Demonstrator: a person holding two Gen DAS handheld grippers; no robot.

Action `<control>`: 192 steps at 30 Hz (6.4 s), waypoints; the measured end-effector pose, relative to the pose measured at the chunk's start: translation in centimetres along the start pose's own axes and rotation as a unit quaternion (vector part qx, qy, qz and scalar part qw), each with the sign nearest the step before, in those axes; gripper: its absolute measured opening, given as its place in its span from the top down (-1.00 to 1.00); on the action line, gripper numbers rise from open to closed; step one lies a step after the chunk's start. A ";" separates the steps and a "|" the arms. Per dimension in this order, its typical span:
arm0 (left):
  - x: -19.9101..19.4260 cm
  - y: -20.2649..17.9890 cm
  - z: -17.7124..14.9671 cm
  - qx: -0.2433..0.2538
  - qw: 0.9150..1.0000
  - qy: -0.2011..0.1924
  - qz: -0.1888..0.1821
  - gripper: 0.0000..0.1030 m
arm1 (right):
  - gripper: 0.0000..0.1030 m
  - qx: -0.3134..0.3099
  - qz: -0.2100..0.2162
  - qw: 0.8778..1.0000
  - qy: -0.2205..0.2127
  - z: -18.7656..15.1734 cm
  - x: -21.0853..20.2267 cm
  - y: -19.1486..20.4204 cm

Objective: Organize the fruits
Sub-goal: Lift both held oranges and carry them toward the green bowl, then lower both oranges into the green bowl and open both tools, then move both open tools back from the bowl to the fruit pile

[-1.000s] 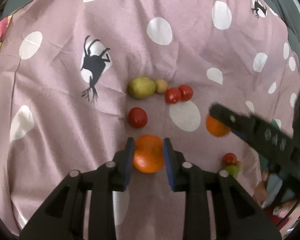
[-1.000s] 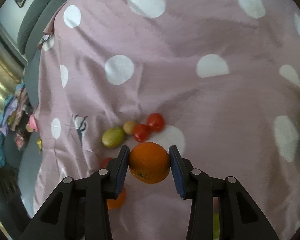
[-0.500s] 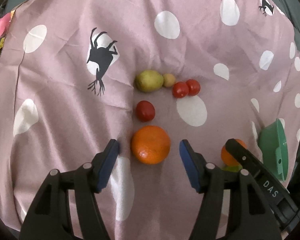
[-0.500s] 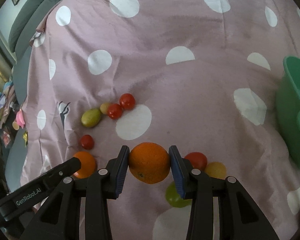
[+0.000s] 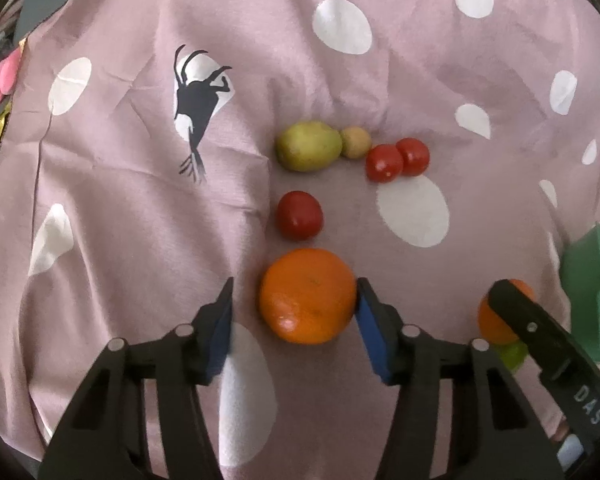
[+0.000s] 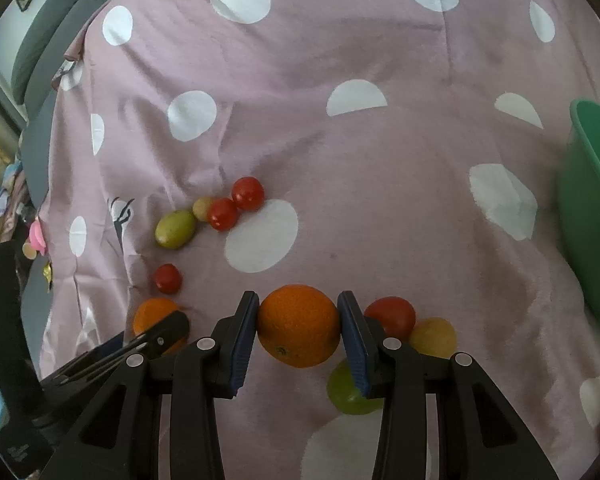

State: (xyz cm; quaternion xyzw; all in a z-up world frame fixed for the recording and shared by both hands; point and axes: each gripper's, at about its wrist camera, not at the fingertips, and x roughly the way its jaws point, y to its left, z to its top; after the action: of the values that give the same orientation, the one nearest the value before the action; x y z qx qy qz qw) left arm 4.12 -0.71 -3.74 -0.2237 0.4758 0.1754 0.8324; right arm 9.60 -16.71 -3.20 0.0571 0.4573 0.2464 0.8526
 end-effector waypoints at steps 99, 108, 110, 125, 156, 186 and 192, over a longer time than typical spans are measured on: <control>-6.6 -21.2 0.4 0.216 0.960 -0.044 -0.171 0.15 | 0.18 0.156 -0.097 0.967 -0.176 1.7 -12.7 -15.0; -5.8 -25.3 -0.8 0.250 0.947 -0.019 -0.202 0.15 | 0.18 0.189 -0.176 0.951 -0.171 0.7 -13.7 -17.9; -5.7 -26.2 -1.0 0.254 0.943 -0.014 -0.214 0.15 | 0.18 0.197 -0.183 0.948 -0.171 0.4 -13.9 -18.6; -4.1 -28.9 -0.7 0.252 0.937 0.016 -0.240 -0.30 | 0.17 0.236 -0.188 0.939 -0.165 0.0 -14.2 -21.8; -4.2 -2.5 3.6 0.027 0.995 -0.049 -0.077 -0.54 | -0.25 0.099 -0.306 0.932 -0.170 5.2 -7.9 -18.0; -4.5 2.1 4.0 -0.019 0.997 -0.049 -0.052 -0.54 | -0.27 -0.014 -0.269 0.953 -0.139 3.6 -7.9 -10.7; -4.3 2.7 5.3 -0.027 0.997 -0.063 -0.042 -0.52 | -0.27 -0.029 -0.179 0.969 -0.167 2.9 -11.5 -6.2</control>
State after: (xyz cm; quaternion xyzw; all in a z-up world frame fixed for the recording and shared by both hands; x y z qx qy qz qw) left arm 4.41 4.06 1.82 -0.2546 0.4079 0.1673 0.8607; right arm 8.95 -27.18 5.09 -0.0104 0.3036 0.0899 0.9485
